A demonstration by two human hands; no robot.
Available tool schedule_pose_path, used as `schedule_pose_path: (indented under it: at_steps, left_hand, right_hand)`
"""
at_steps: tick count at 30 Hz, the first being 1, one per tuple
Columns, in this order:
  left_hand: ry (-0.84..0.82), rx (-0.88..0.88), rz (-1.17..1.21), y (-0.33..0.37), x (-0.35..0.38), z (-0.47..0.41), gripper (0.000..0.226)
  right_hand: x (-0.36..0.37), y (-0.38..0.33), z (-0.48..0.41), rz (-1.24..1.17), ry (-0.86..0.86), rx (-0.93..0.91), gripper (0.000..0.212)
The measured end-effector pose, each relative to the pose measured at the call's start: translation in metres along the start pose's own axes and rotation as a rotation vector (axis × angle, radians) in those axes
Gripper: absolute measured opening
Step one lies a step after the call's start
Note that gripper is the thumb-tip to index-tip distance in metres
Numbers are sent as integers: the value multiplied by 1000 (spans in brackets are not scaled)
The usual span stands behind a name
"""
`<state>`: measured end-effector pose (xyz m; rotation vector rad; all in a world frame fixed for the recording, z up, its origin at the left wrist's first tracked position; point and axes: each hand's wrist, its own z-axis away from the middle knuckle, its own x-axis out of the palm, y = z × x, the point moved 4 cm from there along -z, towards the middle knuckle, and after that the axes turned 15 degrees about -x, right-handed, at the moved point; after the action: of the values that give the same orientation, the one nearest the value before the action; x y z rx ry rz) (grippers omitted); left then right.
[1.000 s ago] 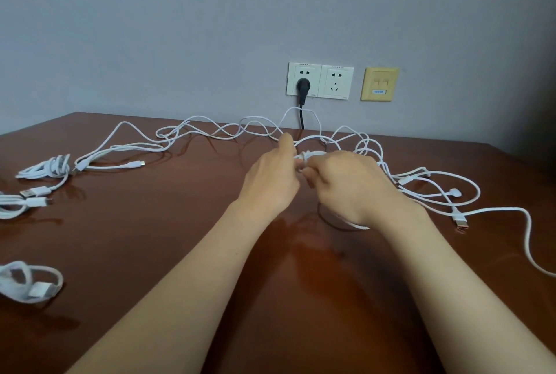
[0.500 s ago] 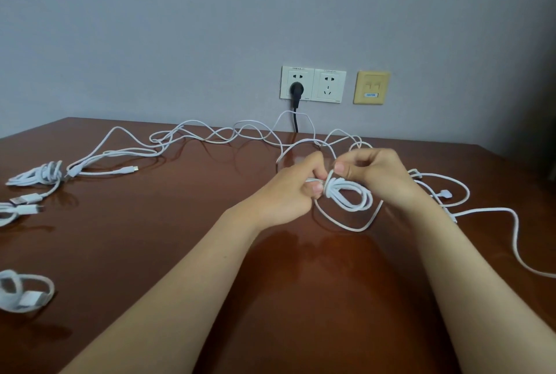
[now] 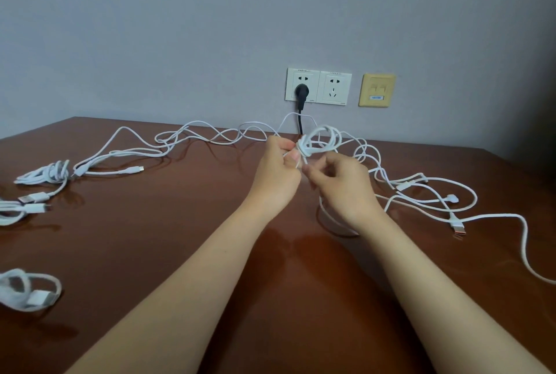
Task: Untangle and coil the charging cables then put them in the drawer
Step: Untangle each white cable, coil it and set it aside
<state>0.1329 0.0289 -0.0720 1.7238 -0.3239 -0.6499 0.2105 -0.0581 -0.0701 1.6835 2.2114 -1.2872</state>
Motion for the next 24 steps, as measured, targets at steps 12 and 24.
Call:
schedule_pose_path:
  at_steps: [12,24]
  left_hand:
    - [91,-65,-71,-5,-6,-4,36]
    - [23,171,-238,-2,10,10,41]
  right_hand:
    - [2,-33,7,191,-50,-277,11]
    - [-8,-8,0,-229,209,-5,27]
